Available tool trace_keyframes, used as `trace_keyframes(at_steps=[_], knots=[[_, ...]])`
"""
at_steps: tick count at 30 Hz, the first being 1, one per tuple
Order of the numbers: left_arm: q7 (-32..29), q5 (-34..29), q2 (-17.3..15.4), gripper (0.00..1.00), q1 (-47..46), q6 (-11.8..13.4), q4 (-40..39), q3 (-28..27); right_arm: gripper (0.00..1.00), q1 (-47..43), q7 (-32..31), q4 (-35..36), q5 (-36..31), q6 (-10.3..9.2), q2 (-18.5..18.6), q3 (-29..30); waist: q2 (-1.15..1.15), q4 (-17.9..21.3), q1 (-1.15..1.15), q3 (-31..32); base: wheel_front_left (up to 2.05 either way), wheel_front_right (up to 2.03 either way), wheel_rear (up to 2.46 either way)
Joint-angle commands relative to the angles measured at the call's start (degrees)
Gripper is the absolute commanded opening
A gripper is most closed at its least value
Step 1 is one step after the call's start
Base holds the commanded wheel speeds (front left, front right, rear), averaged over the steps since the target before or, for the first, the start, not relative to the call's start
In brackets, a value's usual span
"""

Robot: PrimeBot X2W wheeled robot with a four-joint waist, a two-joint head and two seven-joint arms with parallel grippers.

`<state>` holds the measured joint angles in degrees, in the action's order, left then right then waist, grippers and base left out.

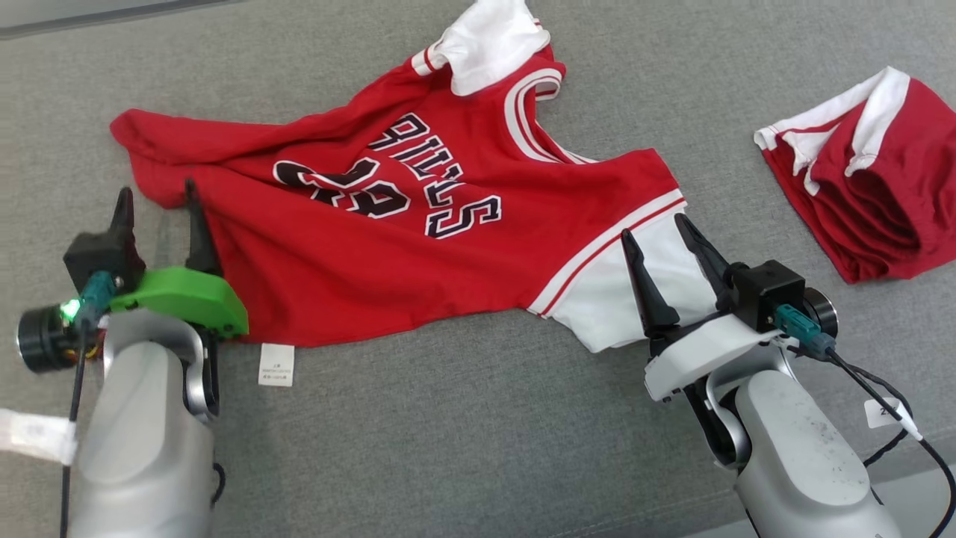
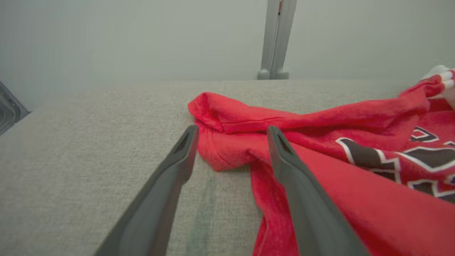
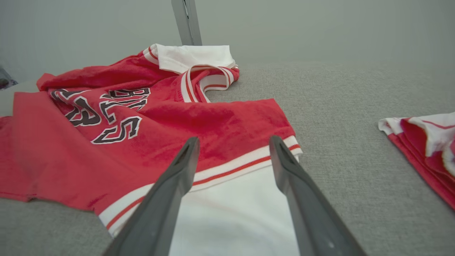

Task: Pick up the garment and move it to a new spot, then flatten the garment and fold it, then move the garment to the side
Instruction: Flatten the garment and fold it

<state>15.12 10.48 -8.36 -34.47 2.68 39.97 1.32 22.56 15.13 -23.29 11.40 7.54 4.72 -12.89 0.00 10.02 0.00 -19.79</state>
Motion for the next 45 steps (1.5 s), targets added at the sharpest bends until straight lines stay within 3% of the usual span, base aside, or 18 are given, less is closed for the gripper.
trace_keyframes(at_steps=[1,9,18,19,20,21,25,35,36,37,45], knots=[[0.0,0.6,0.4,1.0,2.1,-0.1,-1.7,-1.5,1.0,-0.8,0.0,0.1,-0.3,-0.1,0.0,0.3,0.0,-1.6,0.0,1.6,0.0,0.0,0.0],[0.0,0.6,4.5,1.0,11.8,-2.2,-2.9,-3.7,1.0,-2.2,0.0,-0.9,-0.6,-0.1,-0.1,0.9,0.0,-2.6,0.0,4.1,0.0,0.0,0.0],[0.0,0.1,5.4,1.0,14.9,-3.1,0.5,-2.1,1.0,-3.1,0.0,-1.8,-0.8,-0.1,0.0,1.5,0.0,-1.8,0.0,5.8,0.0,0.0,0.0],[0.0,0.2,5.4,0.84,15.0,-3.2,1.1,-2.0,1.0,-3.3,0.0,-1.9,-0.8,-0.09,-0.1,1.5,0.0,-1.7,0.0,6.0,0.0,0.0,0.0],[0.0,0.2,5.4,0.15,15.0,-3.1,1.9,-1.9,1.0,-3.4,0.0,-2.1,-0.9,-0.1,-0.1,1.7,0.0,-1.7,0.0,6.3,0.0,0.0,0.0],[0.0,0.0,5.3,0.0,15.2,-3.1,2.3,-1.8,1.0,-3.6,0.0,-2.2,-1.1,-0.09,-0.1,1.8,0.0,-1.7,0.0,6.6,0.0,0.0,0.0],[0.0,0.6,5.3,0.0,16.2,-3.3,4.0,-2.1,1.0,-4.4,0.0,-2.9,-1.5,-0.09,-0.3,2.7,0.0,-1.9,0.0,8.5,0.0,0.0,0.0],[0.0,-0.7,5.3,0.0,23.4,0.2,-2.3,-5.9,1.0,-8.5,0.0,-3.8,-3.7,-0.1,-1.1,5.8,0.0,-3.9,0.0,14.9,0.0,0.0,0.0],[0.0,-1.1,5.3,0.24,23.9,0.6,-3.1,-5.9,1.0,-8.8,0.0,-3.7,-3.8,-0.09,-1.2,6.0,0.0,-4.2,0.0,15.3,0.0,0.0,0.0],[0.0,-1.5,5.3,1.0,24.6,0.8,-4.1,-5.7,1.0,-9.3,0.0,-3.5,-4.0,-0.09,-1.2,6.3,0.0,-4.6,0.0,15.9,0.0,0.0,0.0],[0.0,-3.6,5.3,1.0,30.9,1.2,-12.3,-3.3,1.0,-12.5,0.0,-2.1,-5.2,-0.1,-1.6,7.4,0.0,-5.9,0.0,19.0,0.0,0.0,0.0]])
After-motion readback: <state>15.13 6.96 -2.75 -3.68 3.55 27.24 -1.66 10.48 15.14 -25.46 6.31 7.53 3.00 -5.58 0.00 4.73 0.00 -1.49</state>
